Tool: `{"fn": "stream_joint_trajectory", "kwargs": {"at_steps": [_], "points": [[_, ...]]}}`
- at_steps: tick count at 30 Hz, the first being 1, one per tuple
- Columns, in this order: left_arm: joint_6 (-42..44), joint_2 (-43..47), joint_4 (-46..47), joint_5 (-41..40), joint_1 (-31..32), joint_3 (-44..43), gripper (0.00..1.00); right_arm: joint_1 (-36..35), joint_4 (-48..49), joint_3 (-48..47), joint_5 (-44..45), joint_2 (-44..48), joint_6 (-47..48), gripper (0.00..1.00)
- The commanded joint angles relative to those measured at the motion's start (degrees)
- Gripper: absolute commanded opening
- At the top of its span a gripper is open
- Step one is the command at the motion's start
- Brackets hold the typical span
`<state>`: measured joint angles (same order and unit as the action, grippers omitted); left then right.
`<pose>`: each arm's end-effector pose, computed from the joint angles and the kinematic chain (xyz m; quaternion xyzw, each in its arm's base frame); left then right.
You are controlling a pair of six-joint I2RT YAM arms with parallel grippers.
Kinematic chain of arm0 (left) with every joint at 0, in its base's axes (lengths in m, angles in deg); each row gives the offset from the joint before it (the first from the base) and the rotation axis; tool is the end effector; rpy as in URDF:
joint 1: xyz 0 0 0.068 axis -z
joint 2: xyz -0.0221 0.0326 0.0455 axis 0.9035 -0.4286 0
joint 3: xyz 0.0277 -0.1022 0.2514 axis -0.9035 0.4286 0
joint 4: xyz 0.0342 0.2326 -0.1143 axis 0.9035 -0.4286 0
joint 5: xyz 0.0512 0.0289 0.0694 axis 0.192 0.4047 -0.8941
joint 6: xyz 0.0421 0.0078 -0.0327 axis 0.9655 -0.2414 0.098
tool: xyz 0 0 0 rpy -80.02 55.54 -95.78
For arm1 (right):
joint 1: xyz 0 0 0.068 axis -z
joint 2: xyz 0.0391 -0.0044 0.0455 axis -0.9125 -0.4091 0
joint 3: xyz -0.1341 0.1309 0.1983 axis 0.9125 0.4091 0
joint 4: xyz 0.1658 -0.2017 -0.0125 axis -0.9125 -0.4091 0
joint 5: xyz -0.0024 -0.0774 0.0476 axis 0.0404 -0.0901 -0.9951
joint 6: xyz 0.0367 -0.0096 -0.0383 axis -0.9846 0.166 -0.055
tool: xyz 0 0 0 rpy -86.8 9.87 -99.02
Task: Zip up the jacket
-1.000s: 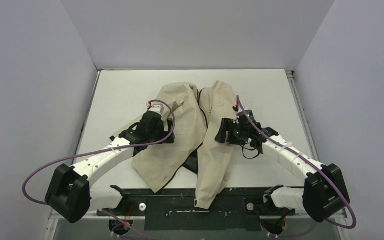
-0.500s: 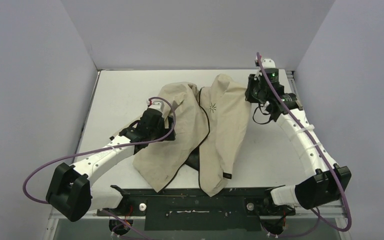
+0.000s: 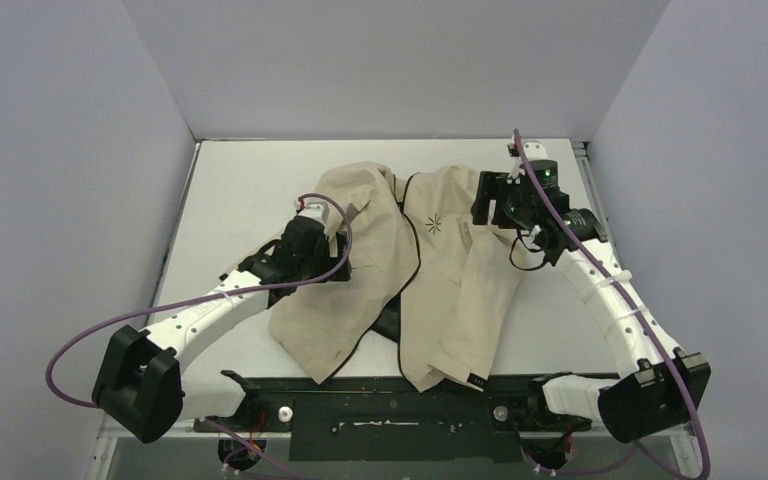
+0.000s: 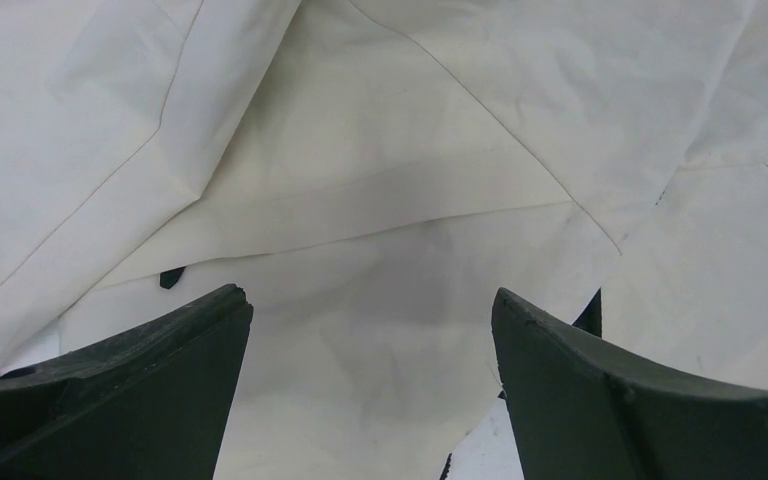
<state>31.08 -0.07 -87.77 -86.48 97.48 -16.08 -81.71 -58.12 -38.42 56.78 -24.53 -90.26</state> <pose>0.2252 -0.1387 0.2398 0.0005 0.9219 -0.1325 0.3640 0.2666 0.0753 0.3463 -0.0055 0.9009 0.1102 0.4198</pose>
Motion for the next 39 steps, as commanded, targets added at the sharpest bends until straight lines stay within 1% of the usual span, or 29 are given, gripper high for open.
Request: {"fn": "stream_joint_trajectory", "kwargs": {"at_steps": [1, 5, 7, 9, 10, 12, 13, 14, 15, 17, 20, 24, 25, 26, 27, 29, 30, 32, 33, 34, 35, 36, 37, 39], "points": [[1.9, 1.3, 2.2, 2.4, 0.7, -2.4, 0.87, -2.8, 7.1, 6.8, -21.1, 5.9, -9.6, 0.78], [1.9, 1.0, 2.7, 2.2, 2.4, -2.0, 0.88, -7.2, 13.9, 18.1, -26.4, 12.9, -20.9, 0.77], [1.6, 0.4, 2.6, 1.7, 3.4, -1.5, 0.88, -9.2, 17.9, 23.5, -28.6, 15.3, -25.7, 0.74], [1.2, 0.0, 3.0, 1.6, 4.0, -0.8, 0.88, -9.7, 19.1, 28.1, -27.9, 17.1, -28.8, 0.69], [0.9, -0.1, 3.1, 1.5, 4.2, -0.5, 0.88, -9.6, 17.4, 29.3, -25.1, 17.2, -29.2, 0.66], [0.5, -0.2, 3.3, 1.4, 4.3, -0.3, 0.88, -8.8, 10.0, 29.2, -15.6, 16.5, -29.9, 0.64], [0.4, -0.1, 3.3, 1.3, 4.3, -0.3, 0.88, -8.2, 7.1, 29.1, -11.1, 15.7, -29.9, 0.68], [0.3, -0.1, 3.4, 1.1, 4.3, -0.3, 0.88, -7.3, 5.1, 29.4, -7.2, 14.9, -30.4, 0.74], [0.3, -0.1, 3.3, 0.8, 4.3, -0.5, 0.88, -5.8, 3.8, 29.6, -4.4, 14.0, -30.8, 0.79], [0.2, -0.2, 2.7, -0.2, 4.3, -1.0, 0.88, -2.3, 3.1, 30.4, -1.1, 12.3, -30.3, 0.84], [0.1, -0.5, 1.6, -1.3, 4.3, -1.2, 0.88, 1.9, 3.3, 29.9, 6.5, 9.9, -28.4, 0.85], [-0.5, -0.2, 1.4, -1.4, 4.3, -0.8, 0.88, 3.2, 0.9, 23.0, 17.6, 5.0, -24.3, 0.86], [-0.6, -0.1, 1.5, -1.2, 4.3, -0.6, 0.88, 3.3, 0.2, 20.6, 18.6, 4.1, -22.6, 0.87], [-0.6, 0.0, 1.4, -0.9, 4.2, -0.6, 0.88, 3.2, -0.2, 18.0, 18.1, 3.3, -21.3, 0.87], [-0.4, 0.2, 1.6, -0.5, 4.2, -0.6, 0.88, 3.2, 0.4, 16.1, 15.4, 3.2, -18.8, 0.87], [0.5, 0.8, 2.7, 1.8, 4.2, -0.2, 0.88, 3.1, 3.7, 13.9, 4.1, 4.4, -13.8, 0.85], [1.3, 1.0, 3.6, 3.4, 4.4, 0.0, 0.88, 3.1, 5.5, 13.7, -3.2, 5.3, -12.4, 0.85], [2.1, 1.4, 4.6, 4.9, 5.1, 0.2, 0.88, 2.9, 8.9, 15.0, -16.2, 7.0, -12.3, 0.85], [2.5, 1.4, 4.8, 4.7, 6.0, 0.2, 0.89, 2.6, 10.1, 16.1, -21.7, 7.5, -13.2, 0.85], [2.9, 1.1, 4.9, 4.1, 7.0, 0.1, 0.89, 2.1, 11.2, 17.6, -25.3, 7.7, -14.4, 0.84], [3.5, 0.6, 4.9, 3.0, 8.3, 0.1, 0.90, 1.0, 11.9, 19.1, -27.7, 7.9, -15.5, 0.84], [3.8, -0.2, 4.8, 2.2, 9.5, 0.0, 0.91, -0.4, 12.4, 20.8, -28.1, 8.3, -16.4, 0.84], [3.9, -1.3, 4.8, 1.2, 10.7, 0.0, 0.91, -2.5, 12.6, 22.5, -27.0, 8.7, -17.2, 0.84], [4.4, -4.2, 4.6, -0.8, 13.0, -0.1, 0.91, -7.2, 13.0, 26.0, -22.2, 9.3, -18.8, 0.84]]}}
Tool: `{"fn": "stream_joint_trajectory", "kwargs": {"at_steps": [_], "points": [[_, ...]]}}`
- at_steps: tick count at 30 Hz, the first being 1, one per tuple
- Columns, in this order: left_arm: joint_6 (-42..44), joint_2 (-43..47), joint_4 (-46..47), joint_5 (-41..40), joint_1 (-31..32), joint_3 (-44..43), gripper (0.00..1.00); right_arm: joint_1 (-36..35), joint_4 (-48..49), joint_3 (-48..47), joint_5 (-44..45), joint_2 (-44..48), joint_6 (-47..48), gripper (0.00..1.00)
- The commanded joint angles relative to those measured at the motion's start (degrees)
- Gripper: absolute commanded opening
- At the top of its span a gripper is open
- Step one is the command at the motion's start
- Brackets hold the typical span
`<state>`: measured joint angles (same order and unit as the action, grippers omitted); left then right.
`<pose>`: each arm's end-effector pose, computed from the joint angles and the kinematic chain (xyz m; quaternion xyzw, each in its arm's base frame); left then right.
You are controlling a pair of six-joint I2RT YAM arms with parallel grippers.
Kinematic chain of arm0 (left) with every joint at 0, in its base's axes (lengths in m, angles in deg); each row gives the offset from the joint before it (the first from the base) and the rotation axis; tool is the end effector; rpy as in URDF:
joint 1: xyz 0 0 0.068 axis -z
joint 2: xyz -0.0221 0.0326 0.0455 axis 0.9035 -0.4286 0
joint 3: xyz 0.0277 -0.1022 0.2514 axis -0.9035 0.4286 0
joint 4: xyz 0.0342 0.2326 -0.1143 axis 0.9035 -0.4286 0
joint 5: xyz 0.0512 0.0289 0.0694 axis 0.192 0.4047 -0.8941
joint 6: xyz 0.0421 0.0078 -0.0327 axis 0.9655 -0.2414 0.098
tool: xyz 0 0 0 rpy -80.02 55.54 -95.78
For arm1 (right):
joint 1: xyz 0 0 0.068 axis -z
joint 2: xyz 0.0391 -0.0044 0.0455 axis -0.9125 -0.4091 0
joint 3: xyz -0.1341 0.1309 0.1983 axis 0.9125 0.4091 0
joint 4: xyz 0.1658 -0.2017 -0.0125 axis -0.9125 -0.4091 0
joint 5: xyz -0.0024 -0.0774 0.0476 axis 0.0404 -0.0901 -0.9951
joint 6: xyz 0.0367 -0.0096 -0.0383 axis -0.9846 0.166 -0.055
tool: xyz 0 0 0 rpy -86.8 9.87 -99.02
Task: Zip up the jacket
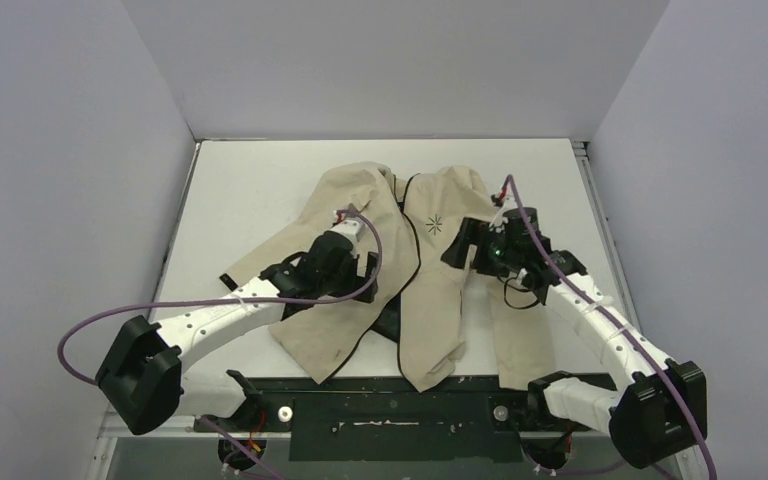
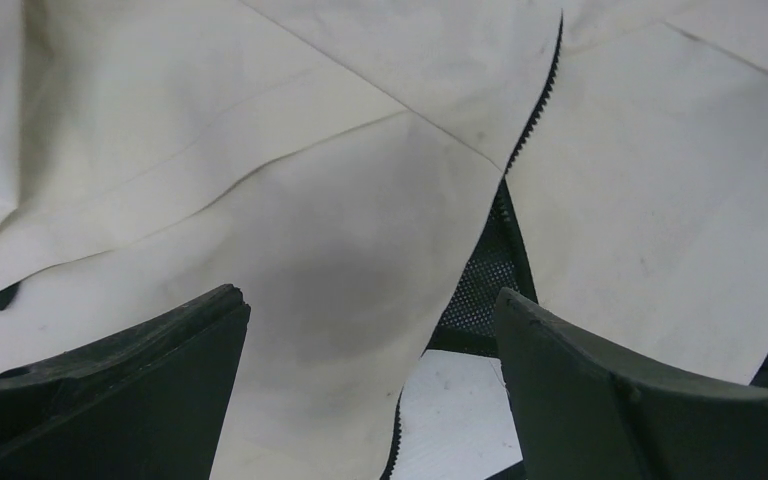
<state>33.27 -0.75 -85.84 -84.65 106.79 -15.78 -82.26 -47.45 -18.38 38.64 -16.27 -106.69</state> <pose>0.2017 -0.1765 0.2377 0.0981 0.9144 -0.1717 0.3532 0.2306 0.0790 0.2806 0.0516 0.8954 0.2959 0.3287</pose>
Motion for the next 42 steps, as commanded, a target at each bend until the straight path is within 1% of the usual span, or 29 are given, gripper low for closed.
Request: {"fn": "stream_joint_trajectory", "kwargs": {"at_steps": [1, 4, 6, 8, 10, 12, 14, 15, 16, 17, 18, 19, 20, 21, 23, 25, 27, 29, 31, 32, 33, 35, 36, 37, 39, 41, 42], "points": [[2.6, -4.9, 2.2, -4.3, 4.6, -0.7, 0.91, -7.9, 2.3, 7.5, -2.8, 0.9, -3.2, 0.85], [3.4, -9.3, -0.2, -11.8, 6.7, -1.8, 0.91, -10.4, 3.4, 12.0, -1.3, 0.0, -5.3, 0.85], [3.1, -12.1, -1.4, -16.6, 7.0, -2.3, 0.91, -11.5, 4.9, 14.1, 0.2, -0.8, -6.2, 0.85], [3.0, -14.3, -1.6, -19.0, 7.0, -2.9, 0.90, -11.8, 5.5, 15.0, 2.6, -2.0, -6.9, 0.83], [1.9, -16.2, -1.9, -20.3, 7.0, -4.0, 0.86, -11.9, 5.8, 14.8, 6.3, -3.3, -7.1, 0.80], [1.8, -17.7, -1.6, -19.6, 7.0, -5.5, 0.73, -11.9, 6.6, 14.3, 9.0, -4.5, -7.4, 0.70], [1.7, -18.9, -2.1, -18.8, 7.0, -7.9, 0.58, -11.8, 8.2, 13.7, 10.5, -5.1, -7.6, 0.55], [1.8, -19.3, -2.2, -18.4, 6.9, -9.1, 0.49, -11.5, 9.0, 13.3, 10.8, -5.2, -7.7, 0.46], [1.9, -19.6, -2.2, -18.2, 6.8, -10.1, 0.35, -11.1, 9.9, 13.0, 11.0, -5.1, -7.7, 0.36], [2.0, -19.6, -2.1, -17.9, 6.5, -11.3, 0.23, -10.5, 10.7, 12.8, 11.0, -5.1, -7.7, 0.27], [2.0, -19.6, -1.9, -16.6, 6.0, -12.3, 0.19, -9.7, 11.4, 12.4, 10.7, -5.1, -7.5, 0.16], [2.0, -19.5, -1.7, -14.7, 4.9, -13.1, 0.18, -8.3, 12.0, 12.1, 10.1, -5.1, -7.1, 0.09], [1.7, -19.3, -1.2, -12.1, 3.5, -13.7, 0.17, -6.7, 12.3, 11.7, 9.4, -5.2, -6.6, 0.04], [1.1, -18.9, -0.2, -9.0, 1.7, -14.0, 0.17, -5.0, 12.6, 11.2, 8.8, -5.4, -5.9, 0.02], [-1.6, -17.9, 3.0, -0.7, -3.2, -13.4, 0.13, -1.4, 12.8, 9.8, 7.7, -5.9, -4.2, 0.01], [-7.2, -17.2, 8.2, 9.6, -10.7, -11.2, 0.08, 1.8, 12.5, 7.7, 6.9, -7.1, -1.4, 0.00], [-12.7, -17.4, 16.5, 18.7, -16.4, -8.7, 0.05, 5.0, 12.6, 5.6, 5.7, -8.8, 0.9, 0.00], [-16.7, -18.7, 23.1, 24.9, -20.2, -7.3, 0.03, 6.9, 12.9, 3.7, 4.1, -10.9, 2.6, 0.00], [-17.0, -20.2, 24.0, 26.3, -21.5, -8.4, 0.04, 7.8, 12.5, 1.8, 3.1, -13.1, 3.6, 0.00], [-15.9, -20.8, 22.7, 25.4, -21.7, -9.4, 0.10, 7.9, 12.2, 0.8, 2.9, -13.9, 4.0, 0.02], [-14.9, -21.3, 21.4, 24.3, -21.7, -10.1, 0.20, 7.9, 11.9, 0.5, 2.9, -14.2, 4.1, 0.07], [-13.8, -21.5, 20.2, 23.3, -21.9, -10.1, 0.46, 7.9, 11.5, 0.6, 2.5, -13.5, 4.1, 0.22], [-13.6, -21.2, 20.1, 23.4, -22.1, -9.7, 0.55, 7.9, 11.4, 0.9, 2.1, -12.5, 4.1, 0.29], [-13.4, -20.6, 20.0, 23.7, -22.3, -9.1, 0.61, 7.9, 11.2, 1.4, 1.6, -11.1, 4.2, 0.34], [-12.7, -18.6, 19.9, 24.1, -22.6, -7.8, 0.69, 7.9, 10.5, 2.0, 0.2, -7.8, 5.0, 0.43], [-11.2, -15.9, 18.7, 24.7, -22.8, -7.2, 0.72, 7.8, 9.0, 2.5, -1.9, -3.3, 5.8, 0.51], [-10.4, -14.6, 16.8, 25.1, -22.9, -7.1, 0.72, 7.7, 8.2, 2.9, -2.7, -1.3, 6.4, 0.53]]}}
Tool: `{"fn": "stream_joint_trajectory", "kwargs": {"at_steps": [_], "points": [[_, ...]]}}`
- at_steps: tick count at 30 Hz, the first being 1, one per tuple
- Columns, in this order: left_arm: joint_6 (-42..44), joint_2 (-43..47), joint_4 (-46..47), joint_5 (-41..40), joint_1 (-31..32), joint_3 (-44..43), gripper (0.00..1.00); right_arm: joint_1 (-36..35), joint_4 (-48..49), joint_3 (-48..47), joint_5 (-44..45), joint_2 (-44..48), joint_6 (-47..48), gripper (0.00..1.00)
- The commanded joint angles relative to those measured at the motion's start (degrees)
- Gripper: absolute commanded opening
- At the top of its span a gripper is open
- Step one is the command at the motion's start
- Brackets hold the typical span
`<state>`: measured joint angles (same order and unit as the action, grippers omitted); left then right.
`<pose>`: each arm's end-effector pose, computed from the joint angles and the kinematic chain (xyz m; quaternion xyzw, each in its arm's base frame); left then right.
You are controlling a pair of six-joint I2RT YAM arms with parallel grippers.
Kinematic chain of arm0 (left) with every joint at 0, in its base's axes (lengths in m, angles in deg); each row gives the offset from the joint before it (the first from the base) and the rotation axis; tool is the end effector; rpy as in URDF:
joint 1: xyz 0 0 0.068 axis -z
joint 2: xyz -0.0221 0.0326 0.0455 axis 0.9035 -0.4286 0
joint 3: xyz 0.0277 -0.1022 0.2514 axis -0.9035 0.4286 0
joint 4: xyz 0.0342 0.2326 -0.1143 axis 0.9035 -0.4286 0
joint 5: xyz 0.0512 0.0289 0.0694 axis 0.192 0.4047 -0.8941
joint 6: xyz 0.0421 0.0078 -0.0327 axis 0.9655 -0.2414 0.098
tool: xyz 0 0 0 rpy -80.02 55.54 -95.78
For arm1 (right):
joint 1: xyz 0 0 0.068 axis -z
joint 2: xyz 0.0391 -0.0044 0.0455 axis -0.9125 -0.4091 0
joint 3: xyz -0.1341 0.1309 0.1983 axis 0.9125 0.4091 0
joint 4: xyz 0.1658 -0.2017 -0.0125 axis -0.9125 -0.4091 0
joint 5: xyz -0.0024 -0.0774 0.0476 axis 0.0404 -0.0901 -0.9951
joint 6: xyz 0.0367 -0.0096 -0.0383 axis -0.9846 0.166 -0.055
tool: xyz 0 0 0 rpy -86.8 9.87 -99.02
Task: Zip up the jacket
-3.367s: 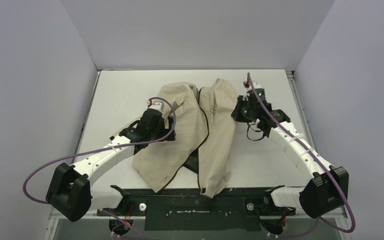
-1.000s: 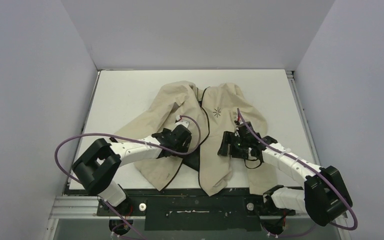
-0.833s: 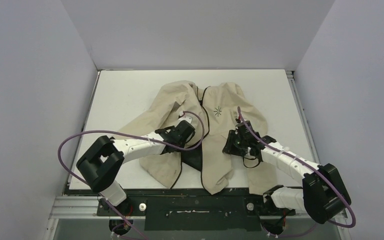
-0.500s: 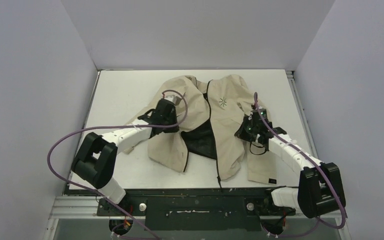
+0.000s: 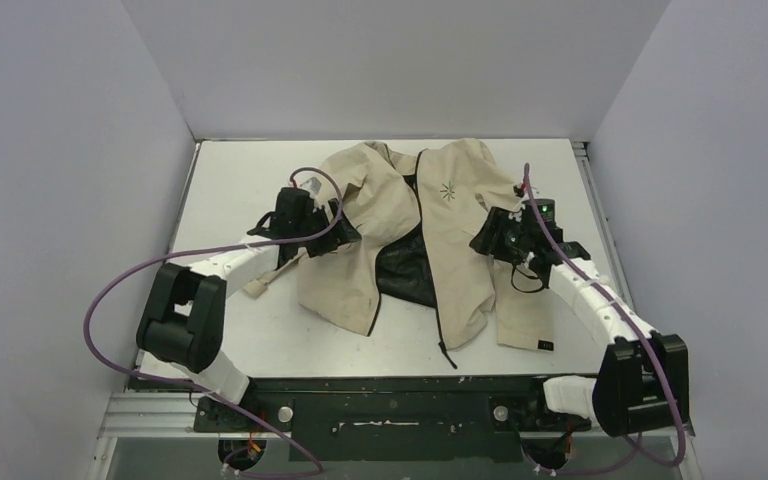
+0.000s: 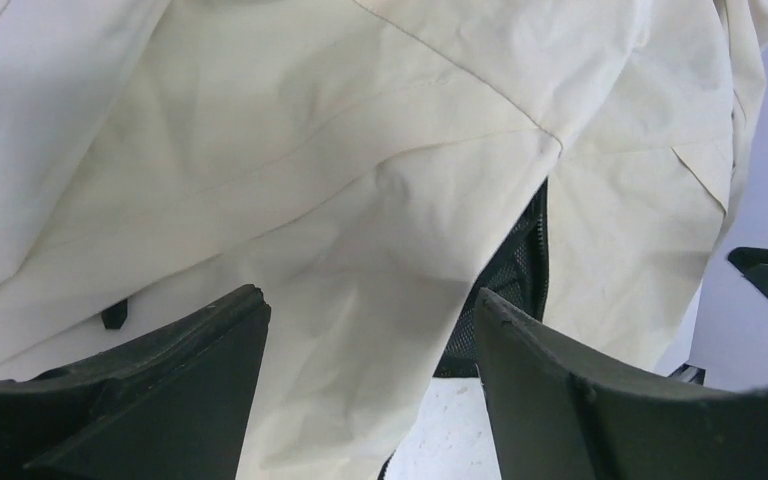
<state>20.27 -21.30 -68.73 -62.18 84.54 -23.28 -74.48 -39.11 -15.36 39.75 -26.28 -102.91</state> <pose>0.3239 -0.1272 0.2007 -0.1006 0.8950 -0.3120 0.3026 0.2692 0.0510 0.2329 0.0950 0.9090 0.2440 0.3241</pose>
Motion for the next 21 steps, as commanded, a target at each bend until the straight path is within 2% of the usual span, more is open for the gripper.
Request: {"fn": "stream_joint_trajectory", "kwargs": {"at_steps": [1, 8, 10, 13, 16, 21], "points": [[3.4, 7.3, -1.7, 3.0, -0.6, 0.4, 0.72, 0.0, -1.2, 0.2, -4.6, 10.5, 2.8, 0.55], [7.3, 18.5, -8.2, -0.2, 0.4, 5.0, 0.74, -0.7, -5.8, 3.4, -12.4, 19.5, 1.0, 0.57], [8.5, 21.4, -10.6, -2.3, 1.5, 6.5, 0.75, -1.7, -7.6, 4.3, -11.8, 21.2, -1.0, 0.57], [8.5, 25.6, -12.5, -4.8, 4.2, 9.6, 0.75, -6.1, -13.5, 4.3, -6.1, 22.3, -3.3, 0.58], [5.6, 28.4, -10.9, -6.1, 8.3, 12.9, 0.75, -11.3, -19.7, 3.7, -0.5, 21.6, -4.6, 0.59], [-2.1, 30.1, -2.8, -9.7, 18.4, 17.9, 0.75, -14.7, -23.5, 5.6, 0.0, 19.8, -5.2, 0.62]]}}
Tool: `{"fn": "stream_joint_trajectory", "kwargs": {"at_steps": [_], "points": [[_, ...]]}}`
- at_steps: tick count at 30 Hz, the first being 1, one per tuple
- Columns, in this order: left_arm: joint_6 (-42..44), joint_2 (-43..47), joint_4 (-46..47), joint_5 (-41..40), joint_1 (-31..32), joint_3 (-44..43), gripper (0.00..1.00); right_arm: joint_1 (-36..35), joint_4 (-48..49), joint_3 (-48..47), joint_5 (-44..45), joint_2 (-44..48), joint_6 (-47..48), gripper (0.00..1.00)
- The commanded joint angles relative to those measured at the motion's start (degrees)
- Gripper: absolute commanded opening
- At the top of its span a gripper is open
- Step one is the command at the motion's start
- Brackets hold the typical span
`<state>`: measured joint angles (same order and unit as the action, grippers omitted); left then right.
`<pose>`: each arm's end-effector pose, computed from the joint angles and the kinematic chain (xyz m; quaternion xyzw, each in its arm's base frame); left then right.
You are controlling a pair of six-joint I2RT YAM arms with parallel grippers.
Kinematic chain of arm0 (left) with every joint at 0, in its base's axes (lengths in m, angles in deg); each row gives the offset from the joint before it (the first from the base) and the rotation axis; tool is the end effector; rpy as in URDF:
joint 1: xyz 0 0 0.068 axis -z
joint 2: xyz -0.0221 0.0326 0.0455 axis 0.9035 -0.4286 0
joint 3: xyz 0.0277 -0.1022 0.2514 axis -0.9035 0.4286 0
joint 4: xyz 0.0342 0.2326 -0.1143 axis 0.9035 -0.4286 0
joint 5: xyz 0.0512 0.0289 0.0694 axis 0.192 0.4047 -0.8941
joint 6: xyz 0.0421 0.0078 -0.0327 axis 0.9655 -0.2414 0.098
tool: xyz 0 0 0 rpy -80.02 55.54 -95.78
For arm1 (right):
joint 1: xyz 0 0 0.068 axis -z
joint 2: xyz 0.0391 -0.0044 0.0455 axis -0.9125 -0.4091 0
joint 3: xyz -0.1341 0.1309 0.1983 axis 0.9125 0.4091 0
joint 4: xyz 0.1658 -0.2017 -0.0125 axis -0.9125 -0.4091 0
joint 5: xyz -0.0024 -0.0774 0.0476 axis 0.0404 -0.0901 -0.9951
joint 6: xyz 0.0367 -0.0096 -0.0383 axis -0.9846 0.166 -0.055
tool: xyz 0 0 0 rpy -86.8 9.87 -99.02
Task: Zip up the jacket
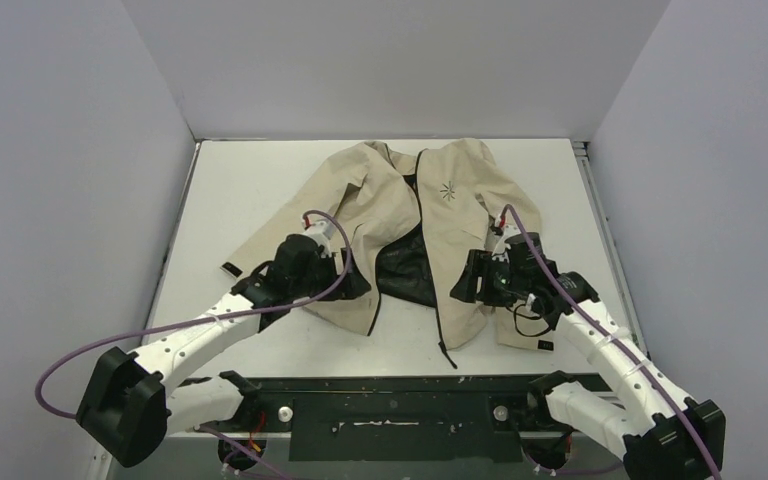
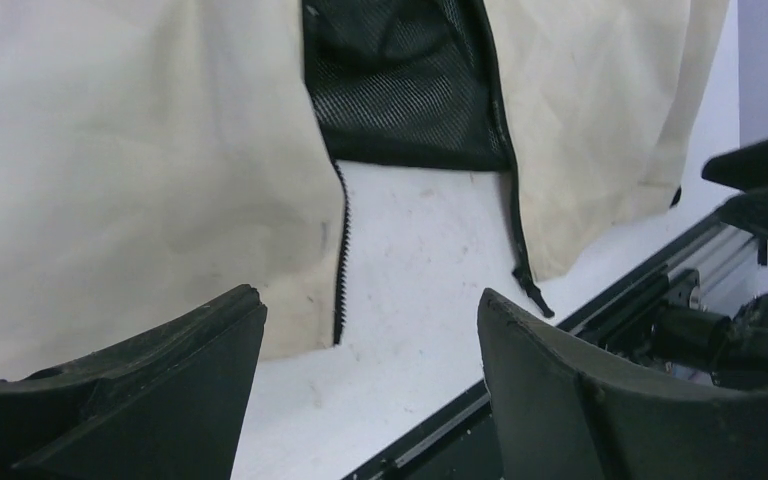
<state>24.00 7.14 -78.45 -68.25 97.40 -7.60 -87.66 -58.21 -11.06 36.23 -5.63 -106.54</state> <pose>0.2008 -0.1360 0.2338 0.0094 0.8931 -0.3097 0.3260 0.1730 0.0822 0.2606 0.0115 0.9189 0.3046 0.2506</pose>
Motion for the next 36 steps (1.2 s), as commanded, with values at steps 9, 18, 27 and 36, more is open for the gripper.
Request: {"fn": "stream_joint_trajectory", "kwargs": {"at_steps": [9, 18, 27, 36], "points": [[-11.1, -2.7, 19.2, -6.6, 14.0, 3.9, 0.75, -5.2, 3.9, 8.0, 6.5, -5.1, -3.9, 0.62], [-14.1, -9.9, 27.6, -7.1, 18.1, 3.6, 0.73, -9.1, 12.1, 9.9, 17.5, -10.5, -7.4, 0.38], [-18.8, -24.5, 42.8, -5.7, 21.8, 0.6, 0.73, -8.8, 15.8, 14.0, 9.9, -2.8, -5.9, 0.07], [-25.4, -39.1, 59.4, 2.8, 22.8, -2.8, 0.66, -8.4, 17.9, 17.4, 4.3, 1.9, -9.8, 0.03]]}}
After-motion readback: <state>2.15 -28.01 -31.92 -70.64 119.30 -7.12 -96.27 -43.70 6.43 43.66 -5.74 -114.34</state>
